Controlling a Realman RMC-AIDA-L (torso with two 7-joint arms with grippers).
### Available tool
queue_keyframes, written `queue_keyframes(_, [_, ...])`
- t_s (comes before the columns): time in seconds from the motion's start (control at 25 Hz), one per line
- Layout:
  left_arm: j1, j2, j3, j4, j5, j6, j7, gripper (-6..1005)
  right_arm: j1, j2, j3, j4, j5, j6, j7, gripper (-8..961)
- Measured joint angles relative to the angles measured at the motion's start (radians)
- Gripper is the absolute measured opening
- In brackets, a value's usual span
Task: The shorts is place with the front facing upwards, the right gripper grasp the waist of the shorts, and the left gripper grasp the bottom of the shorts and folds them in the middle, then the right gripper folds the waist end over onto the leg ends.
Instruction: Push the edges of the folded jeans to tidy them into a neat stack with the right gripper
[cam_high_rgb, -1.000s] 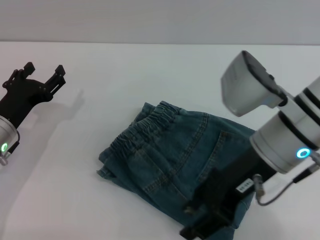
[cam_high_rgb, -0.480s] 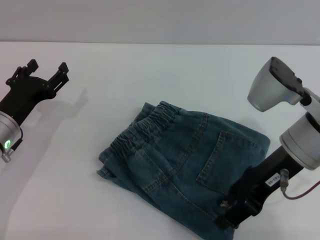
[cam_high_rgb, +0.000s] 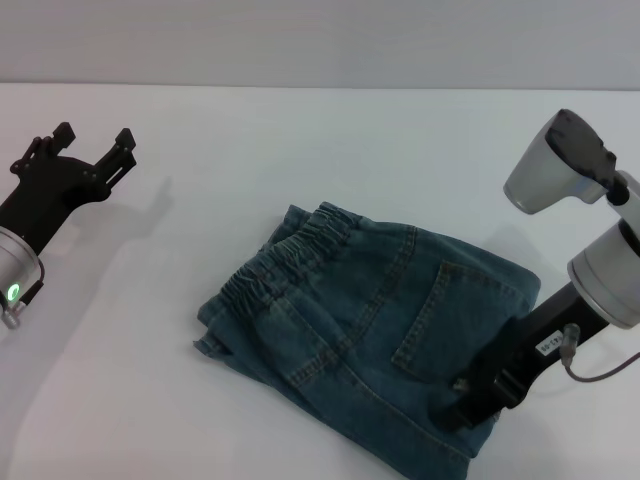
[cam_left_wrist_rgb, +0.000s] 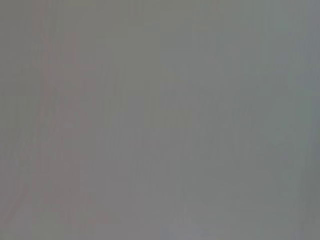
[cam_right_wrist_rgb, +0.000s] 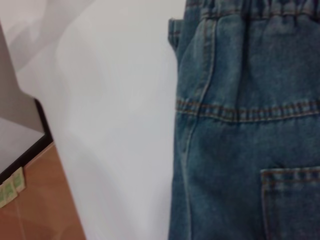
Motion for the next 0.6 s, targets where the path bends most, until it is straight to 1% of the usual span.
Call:
queue_keyframes(0.32, [0.005, 0.0, 0.004, -0.002, 0.0, 0.0, 0.0, 843, -0.001, -0.002, 0.049, -0.01, -0.037, 0.032, -0.007, 541])
queue_keyframes(0.6, [0.006, 0.001, -0.002, -0.007, 0.0, -0.001, 0.0, 843, -0.032, 0.004, 0.048, -0.09, 0.043, -0.001, -0.063, 541])
